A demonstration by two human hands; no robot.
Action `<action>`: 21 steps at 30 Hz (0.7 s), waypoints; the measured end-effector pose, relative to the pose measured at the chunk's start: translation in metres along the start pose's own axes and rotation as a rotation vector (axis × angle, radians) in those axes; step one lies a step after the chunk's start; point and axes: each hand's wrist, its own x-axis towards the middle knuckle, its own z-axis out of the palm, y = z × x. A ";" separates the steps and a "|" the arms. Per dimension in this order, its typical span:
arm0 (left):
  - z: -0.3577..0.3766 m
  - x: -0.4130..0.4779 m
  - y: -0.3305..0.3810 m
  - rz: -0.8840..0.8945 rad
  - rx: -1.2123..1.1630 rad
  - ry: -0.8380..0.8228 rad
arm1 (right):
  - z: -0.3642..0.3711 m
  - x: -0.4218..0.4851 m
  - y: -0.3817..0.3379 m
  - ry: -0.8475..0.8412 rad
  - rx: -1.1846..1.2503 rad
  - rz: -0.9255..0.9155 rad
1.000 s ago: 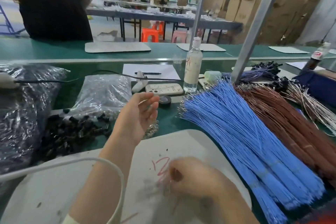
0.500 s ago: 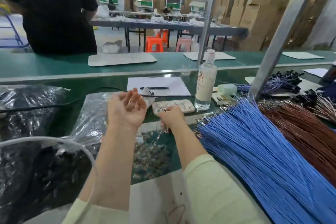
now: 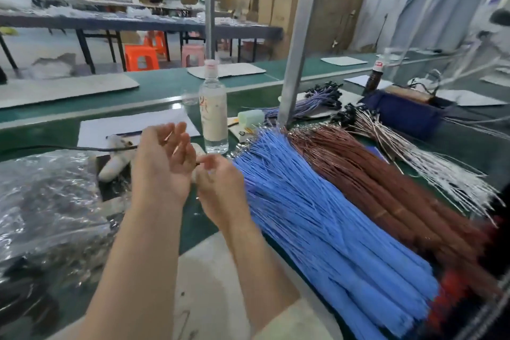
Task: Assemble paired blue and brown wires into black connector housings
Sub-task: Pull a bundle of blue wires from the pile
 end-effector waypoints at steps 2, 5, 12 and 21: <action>0.020 -0.015 -0.022 -0.019 0.056 -0.039 | -0.049 -0.021 -0.003 0.086 0.150 0.056; 0.049 -0.043 -0.056 -0.064 0.142 -0.138 | -0.111 -0.054 -0.011 0.067 0.385 0.160; 0.062 -0.088 -0.115 -0.105 0.426 -0.267 | -0.212 -0.106 0.028 0.133 -0.699 0.378; 0.033 -0.099 -0.166 -0.198 0.734 -0.198 | -0.222 -0.103 0.048 -0.050 -0.648 0.443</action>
